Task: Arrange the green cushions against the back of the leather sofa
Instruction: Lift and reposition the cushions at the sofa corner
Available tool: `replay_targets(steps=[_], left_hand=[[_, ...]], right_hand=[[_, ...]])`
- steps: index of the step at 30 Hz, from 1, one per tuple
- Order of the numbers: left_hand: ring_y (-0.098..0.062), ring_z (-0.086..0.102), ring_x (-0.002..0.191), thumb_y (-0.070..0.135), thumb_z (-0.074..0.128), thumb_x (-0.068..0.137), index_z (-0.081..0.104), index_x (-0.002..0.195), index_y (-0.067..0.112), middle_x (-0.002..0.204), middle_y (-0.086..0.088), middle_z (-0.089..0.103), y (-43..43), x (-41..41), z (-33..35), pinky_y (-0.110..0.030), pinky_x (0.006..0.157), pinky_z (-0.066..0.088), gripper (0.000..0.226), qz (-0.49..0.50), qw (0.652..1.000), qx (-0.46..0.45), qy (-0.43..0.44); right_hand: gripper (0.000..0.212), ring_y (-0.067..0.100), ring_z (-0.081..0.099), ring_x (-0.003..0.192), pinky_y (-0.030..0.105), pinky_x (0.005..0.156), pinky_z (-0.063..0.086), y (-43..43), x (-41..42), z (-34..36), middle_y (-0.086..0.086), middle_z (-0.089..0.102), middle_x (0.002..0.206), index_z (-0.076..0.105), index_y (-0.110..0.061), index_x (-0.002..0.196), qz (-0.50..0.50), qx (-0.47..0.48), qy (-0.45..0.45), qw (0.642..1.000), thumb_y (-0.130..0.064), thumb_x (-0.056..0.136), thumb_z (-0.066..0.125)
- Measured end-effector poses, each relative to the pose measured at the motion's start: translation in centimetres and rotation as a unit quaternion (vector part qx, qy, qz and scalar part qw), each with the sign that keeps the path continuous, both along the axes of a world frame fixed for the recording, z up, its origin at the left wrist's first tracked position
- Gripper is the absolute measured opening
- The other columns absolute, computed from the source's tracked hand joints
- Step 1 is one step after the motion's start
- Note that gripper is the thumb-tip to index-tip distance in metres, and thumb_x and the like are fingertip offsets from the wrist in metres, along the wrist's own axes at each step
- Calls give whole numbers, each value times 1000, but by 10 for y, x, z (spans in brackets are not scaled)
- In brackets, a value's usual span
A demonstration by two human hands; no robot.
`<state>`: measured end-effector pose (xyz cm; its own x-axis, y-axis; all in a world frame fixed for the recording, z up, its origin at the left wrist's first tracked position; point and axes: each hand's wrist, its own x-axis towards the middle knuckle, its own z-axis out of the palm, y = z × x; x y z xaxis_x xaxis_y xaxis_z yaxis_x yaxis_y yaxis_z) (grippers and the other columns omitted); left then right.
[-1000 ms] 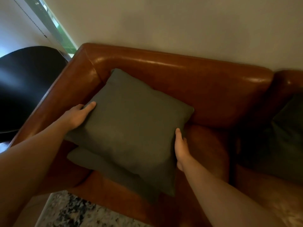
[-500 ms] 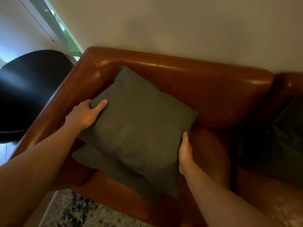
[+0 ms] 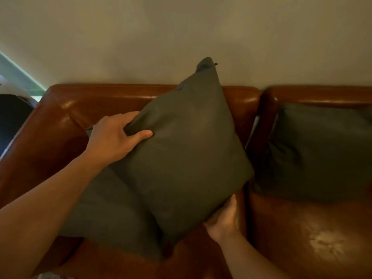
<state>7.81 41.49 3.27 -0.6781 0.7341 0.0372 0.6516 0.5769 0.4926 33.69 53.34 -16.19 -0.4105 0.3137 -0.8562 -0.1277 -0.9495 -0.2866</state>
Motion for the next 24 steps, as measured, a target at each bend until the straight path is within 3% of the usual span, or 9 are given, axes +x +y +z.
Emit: replay_targets(steps=[2, 4, 9, 13, 15, 17, 20, 24], left_hand=[[-25, 67, 102, 66, 65, 79, 54, 122, 64, 112, -1, 73, 12, 2, 4, -52, 93, 52, 44, -34, 999, 11, 7], [-24, 63, 100, 65, 70, 77, 47, 114, 72, 108, 1, 69, 25, 2, 1, -52, 91, 51, 44, -60, 998, 9, -5], [-23, 55, 92, 50, 78, 77, 49, 117, 58, 97, -1, 60, 68, 22, -22, -45, 87, 47, 49, -105, 994, 16, -17], [-19, 53, 93, 52, 77, 76, 54, 125, 46, 95, 10, 58, 97, 40, -50, -49, 89, 46, 55, -158, 987, 14, -12], [-16, 52, 97, 35, 85, 77, 58, 128, 37, 101, 15, 56, 95, 44, -63, -47, 96, 42, 58, -177, 984, 11, 6], [-17, 52, 106, 32, 84, 77, 60, 132, 29, 111, 15, 55, 98, 52, -74, -39, 103, 34, 60, -179, 984, -22, 9], [-18, 49, 123, 46, 79, 80, 53, 141, 32, 132, 9, 60, 110, 61, -87, -35, 109, 26, 68, -185, 980, -65, 10], [-18, 37, 140, 70, 65, 79, 34, 152, 39, 152, 6, 48, 126, 61, -85, -40, 118, 17, 85, -189, 971, -139, 42]], right_hand=[[61, 40, 52, 125, 63, 111, 34, 14, 7, 1, 7, 60, 128, 51, -35, 137, -16, -17, 5, 1000, -72, 94, 31], [66, 43, 47, 131, 66, 111, 31, 28, 11, 2, 11, 55, 135, 44, -31, 145, -37, -32, 1, 999, -71, 94, 32], [78, 48, 40, 136, 70, 110, 30, 59, 30, -7, 15, 41, 152, 31, -30, 155, -56, -33, -27, 998, -75, 92, 28], [84, 50, 41, 134, 67, 107, 34, 80, 51, -17, 21, 38, 153, 31, -15, 155, -41, -37, -67, 996, -73, 93, 30], [87, 50, 39, 136, 66, 104, 36, 84, 55, -19, 23, 34, 156, 27, -14, 156, -35, -42, -79, 995, -73, 93, 32], [85, 49, 40, 136, 65, 99, 39, 91, 57, -22, 22, 31, 158, 25, -16, 157, -33, -37, -97, 994, -72, 93, 34], [77, 44, 48, 130, 59, 93, 48, 106, 60, -25, 15, 36, 156, 27, -22, 156, 5, 33, -160, 987, -68, 95, 37], [61, 37, 46, 135, 54, 110, 40, 123, 51, -9, 9, 42, 155, 34, -22, 154, 66, 215, -267, 937, -52, 102, 38]])
